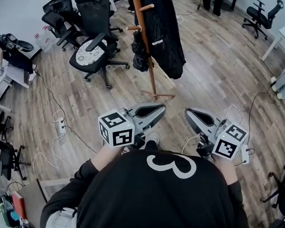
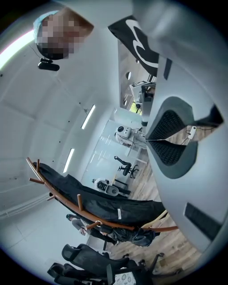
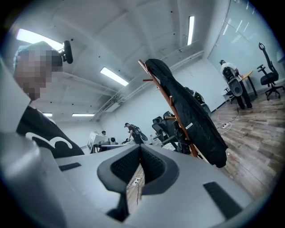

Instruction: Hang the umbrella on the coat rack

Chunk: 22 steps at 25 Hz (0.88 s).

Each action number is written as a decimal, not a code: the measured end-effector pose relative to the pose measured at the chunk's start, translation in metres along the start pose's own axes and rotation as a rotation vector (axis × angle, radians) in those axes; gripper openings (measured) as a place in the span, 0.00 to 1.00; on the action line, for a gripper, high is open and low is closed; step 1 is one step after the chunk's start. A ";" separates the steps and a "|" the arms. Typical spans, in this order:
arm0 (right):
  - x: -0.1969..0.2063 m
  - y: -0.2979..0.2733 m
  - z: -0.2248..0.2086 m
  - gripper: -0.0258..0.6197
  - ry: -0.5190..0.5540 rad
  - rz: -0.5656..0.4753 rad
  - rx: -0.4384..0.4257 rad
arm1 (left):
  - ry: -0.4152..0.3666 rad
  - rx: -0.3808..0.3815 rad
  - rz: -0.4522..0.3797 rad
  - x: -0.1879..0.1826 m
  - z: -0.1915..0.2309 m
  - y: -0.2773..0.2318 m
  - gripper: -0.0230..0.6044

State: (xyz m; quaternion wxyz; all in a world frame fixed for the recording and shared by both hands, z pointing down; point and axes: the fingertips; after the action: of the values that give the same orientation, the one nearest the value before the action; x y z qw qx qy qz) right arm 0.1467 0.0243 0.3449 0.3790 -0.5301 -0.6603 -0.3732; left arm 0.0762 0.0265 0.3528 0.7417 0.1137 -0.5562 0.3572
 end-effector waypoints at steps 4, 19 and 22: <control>-0.001 0.010 0.017 0.08 0.024 -0.002 -0.011 | -0.010 0.011 -0.009 0.002 -0.020 0.006 0.07; 0.014 0.026 0.041 0.08 0.033 0.005 -0.018 | -0.107 -0.009 -0.012 0.017 -0.049 0.021 0.07; 0.019 0.029 0.041 0.08 0.029 0.005 -0.016 | -0.105 -0.014 -0.013 0.021 -0.050 0.023 0.07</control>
State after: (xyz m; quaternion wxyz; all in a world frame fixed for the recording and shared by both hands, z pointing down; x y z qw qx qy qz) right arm 0.1684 0.0731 0.3467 0.3854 -0.5294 -0.6504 -0.3850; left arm 0.1007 0.0791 0.3488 0.7147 0.1308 -0.5959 0.3422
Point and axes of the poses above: the fingertips, and each gripper's own axes: y backward along the fingers, z to its left, x out of its underside, and after that the axes turned 15 degrees about -x, right-handed
